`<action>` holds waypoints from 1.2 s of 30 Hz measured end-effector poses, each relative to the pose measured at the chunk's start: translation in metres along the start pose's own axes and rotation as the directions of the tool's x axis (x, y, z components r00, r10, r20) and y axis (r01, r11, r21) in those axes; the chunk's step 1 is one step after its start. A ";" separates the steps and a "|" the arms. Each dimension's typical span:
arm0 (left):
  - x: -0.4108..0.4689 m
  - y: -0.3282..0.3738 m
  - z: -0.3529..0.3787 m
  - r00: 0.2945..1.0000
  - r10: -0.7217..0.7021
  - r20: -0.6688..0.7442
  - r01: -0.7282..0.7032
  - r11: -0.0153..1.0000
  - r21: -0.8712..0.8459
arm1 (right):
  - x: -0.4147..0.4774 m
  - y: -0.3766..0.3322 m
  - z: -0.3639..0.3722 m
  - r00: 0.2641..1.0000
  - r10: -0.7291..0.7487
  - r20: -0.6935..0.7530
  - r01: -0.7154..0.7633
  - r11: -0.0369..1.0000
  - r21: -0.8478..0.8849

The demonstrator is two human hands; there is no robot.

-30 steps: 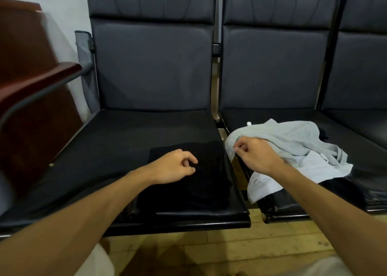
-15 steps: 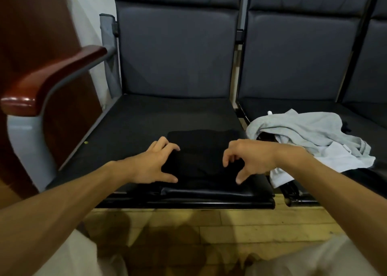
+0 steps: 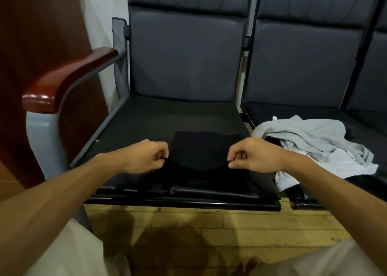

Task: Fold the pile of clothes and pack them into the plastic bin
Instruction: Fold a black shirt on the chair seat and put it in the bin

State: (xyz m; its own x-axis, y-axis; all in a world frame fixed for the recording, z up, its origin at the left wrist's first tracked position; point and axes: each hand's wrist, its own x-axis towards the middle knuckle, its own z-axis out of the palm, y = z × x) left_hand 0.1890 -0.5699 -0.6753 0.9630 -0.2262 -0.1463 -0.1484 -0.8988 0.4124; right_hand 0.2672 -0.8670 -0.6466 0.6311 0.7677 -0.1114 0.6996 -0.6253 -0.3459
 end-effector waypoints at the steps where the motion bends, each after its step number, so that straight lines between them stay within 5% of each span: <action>1: -0.001 -0.002 0.001 0.999 -0.009 0.040 0.008 0.999 0.044 | 0.000 -0.001 0.004 0.994 0.011 0.107 -0.012 1.000 0.006; 4: 0.000 -0.003 0.007 0.990 -0.033 0.134 0.019 0.994 0.107 | 0.000 -0.001 0.014 0.930 0.067 0.363 -0.090 0.995 0.046; 10: 0.007 0.010 0.000 0.933 -0.145 0.329 0.147 0.989 0.021 | 0.004 0.006 0.008 0.924 0.195 0.330 -0.243 0.964 0.111; 13: 0.022 0.012 -0.001 0.955 -0.230 0.189 0.255 0.960 -0.115 | 0.011 0.027 0.000 0.900 0.410 0.150 -0.403 0.912 -0.078; 17: 0.048 0.002 0.007 0.878 -0.478 -0.035 0.478 0.878 0.016 | 0.027 0.039 0.001 0.803 0.596 -0.017 -0.596 0.803 -0.006; 21: 0.066 0.000 0.016 0.786 -0.615 0.059 0.617 0.786 -0.030 | 0.051 0.021 0.010 0.744 0.666 0.051 -0.668 0.742 0.055; 27: 0.079 0.004 0.016 0.815 -0.568 0.115 0.570 0.751 -0.334 | 0.072 0.011 0.014 0.697 0.669 0.258 -0.712 0.688 0.140; 31: 0.077 0.007 0.011 0.792 -0.591 0.152 0.523 0.530 -0.668 | 0.073 0.012 0.018 0.719 0.623 0.308 -0.693 0.670 0.265; 36: 0.059 0.009 0.002 0.720 -0.599 0.352 0.552 0.187 -0.812 | 0.077 0.012 0.024 0.772 0.628 0.098 -0.584 0.641 0.498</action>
State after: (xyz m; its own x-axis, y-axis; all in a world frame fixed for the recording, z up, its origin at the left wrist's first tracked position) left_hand 0.2439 -0.5917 -0.6816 0.7028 0.2434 -0.6685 0.6869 0.0125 0.7267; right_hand 0.3158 -0.8120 -0.6819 0.8937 0.2139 -0.3944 -0.0871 -0.7796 -0.6202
